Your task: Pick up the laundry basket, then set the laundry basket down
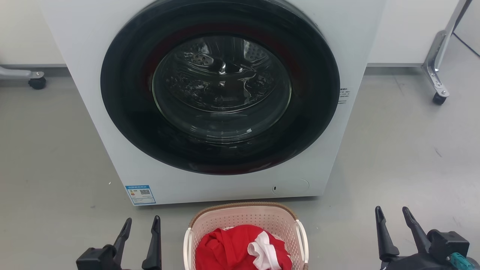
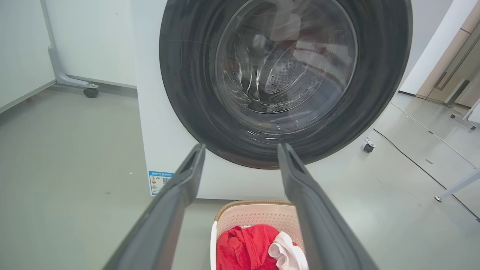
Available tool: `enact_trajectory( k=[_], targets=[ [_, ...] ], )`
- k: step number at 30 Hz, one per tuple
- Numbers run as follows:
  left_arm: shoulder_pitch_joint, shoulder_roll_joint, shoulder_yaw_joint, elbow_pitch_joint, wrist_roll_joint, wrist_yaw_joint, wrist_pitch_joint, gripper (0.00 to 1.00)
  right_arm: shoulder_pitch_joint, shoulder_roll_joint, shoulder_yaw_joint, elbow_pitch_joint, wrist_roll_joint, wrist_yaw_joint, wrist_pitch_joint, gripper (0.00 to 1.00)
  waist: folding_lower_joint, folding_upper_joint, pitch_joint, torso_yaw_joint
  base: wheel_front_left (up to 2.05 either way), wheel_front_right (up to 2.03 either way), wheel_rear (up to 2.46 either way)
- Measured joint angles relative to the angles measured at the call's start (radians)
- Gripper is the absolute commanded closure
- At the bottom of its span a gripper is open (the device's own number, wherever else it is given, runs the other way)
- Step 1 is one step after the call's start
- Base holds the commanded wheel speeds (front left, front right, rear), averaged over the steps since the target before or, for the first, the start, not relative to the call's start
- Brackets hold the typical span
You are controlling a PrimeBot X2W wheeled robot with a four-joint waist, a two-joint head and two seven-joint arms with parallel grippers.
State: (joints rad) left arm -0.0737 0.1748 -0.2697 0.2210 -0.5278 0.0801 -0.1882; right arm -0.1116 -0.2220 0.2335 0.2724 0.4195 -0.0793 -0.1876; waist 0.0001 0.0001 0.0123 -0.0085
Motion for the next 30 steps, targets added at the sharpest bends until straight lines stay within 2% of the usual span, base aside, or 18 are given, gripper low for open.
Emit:
enact_trajectory(
  k=[18,30],
  targets=[
    [0.020,0.000,-0.020,0.002,0.185,0.042,-0.061,0.00,0.003,-0.013,0.021,0.012,-0.197,-0.037,-0.062,0.00,0.0000,-0.0001,-0.008,-0.003,0.00,0.00,0.00],
    [0.022,-0.008,-0.006,0.023,0.186,0.043,-0.061,0.00,0.019,-0.013,-0.002,0.016,-0.209,-0.044,-0.062,0.00,0.0000,-0.0001,-0.012,-0.003,0.00,0.00,0.00]
  ],
)
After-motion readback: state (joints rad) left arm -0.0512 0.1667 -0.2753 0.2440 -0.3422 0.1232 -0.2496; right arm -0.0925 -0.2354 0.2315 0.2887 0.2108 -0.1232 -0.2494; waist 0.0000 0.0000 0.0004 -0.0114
